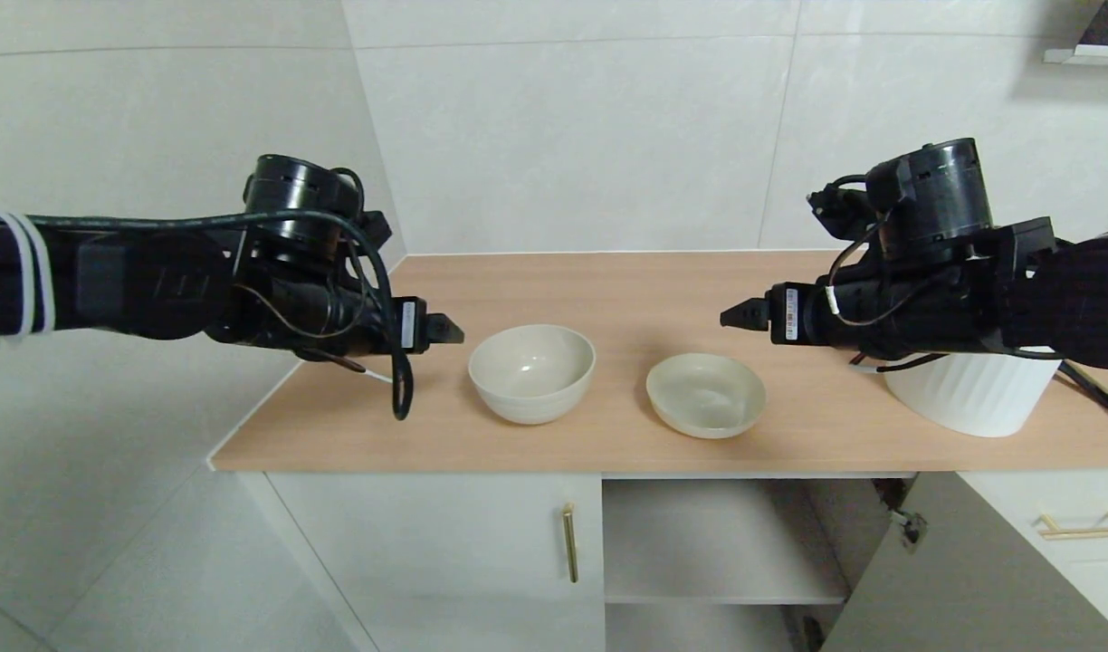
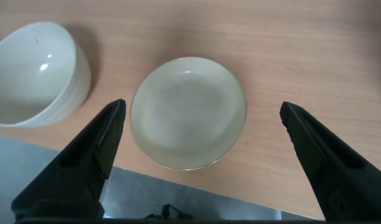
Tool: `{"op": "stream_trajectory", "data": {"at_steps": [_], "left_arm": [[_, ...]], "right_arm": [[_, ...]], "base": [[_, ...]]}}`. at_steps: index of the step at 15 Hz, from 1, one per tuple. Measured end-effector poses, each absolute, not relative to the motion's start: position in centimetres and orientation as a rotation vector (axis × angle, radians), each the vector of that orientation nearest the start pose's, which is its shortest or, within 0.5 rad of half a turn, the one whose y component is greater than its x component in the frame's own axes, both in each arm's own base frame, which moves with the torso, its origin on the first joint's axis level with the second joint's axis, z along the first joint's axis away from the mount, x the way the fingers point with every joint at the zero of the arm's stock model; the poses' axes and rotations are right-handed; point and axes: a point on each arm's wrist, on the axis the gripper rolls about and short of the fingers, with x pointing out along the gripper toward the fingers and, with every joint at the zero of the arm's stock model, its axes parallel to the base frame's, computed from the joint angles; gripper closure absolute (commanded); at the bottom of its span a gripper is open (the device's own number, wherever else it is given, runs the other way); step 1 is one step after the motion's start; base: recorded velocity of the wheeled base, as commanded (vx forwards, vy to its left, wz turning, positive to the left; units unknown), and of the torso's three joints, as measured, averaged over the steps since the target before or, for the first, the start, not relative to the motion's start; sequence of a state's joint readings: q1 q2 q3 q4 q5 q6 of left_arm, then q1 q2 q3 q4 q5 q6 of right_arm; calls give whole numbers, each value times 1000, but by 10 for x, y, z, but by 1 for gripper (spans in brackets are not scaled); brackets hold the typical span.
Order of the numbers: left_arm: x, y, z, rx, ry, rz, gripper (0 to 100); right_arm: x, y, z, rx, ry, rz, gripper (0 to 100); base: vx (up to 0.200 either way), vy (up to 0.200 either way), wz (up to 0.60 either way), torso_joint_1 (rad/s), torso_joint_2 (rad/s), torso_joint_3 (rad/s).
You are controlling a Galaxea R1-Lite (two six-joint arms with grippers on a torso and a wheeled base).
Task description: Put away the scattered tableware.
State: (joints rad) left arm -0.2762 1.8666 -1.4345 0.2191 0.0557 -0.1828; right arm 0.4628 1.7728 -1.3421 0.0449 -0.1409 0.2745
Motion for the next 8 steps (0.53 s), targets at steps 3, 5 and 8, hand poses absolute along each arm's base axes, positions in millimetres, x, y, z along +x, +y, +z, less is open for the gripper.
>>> {"op": "stream_trajectory", "data": {"at_steps": [3,5,8], "left_arm": [[355,-118,207,-86,655,-185,0],[362,-125,197,-86,661,-192,0],[373,-130,187,-134,661,-181,0]], "right_arm": [[308,150,241,124,498,249,0],[308,150,241,124,499,248,0],[309,148,241,125,499,243,0]], "base": [[0,0,0,0,0,0],[0,0,0,0,0,0],[0,0,0,0,0,0]]}}
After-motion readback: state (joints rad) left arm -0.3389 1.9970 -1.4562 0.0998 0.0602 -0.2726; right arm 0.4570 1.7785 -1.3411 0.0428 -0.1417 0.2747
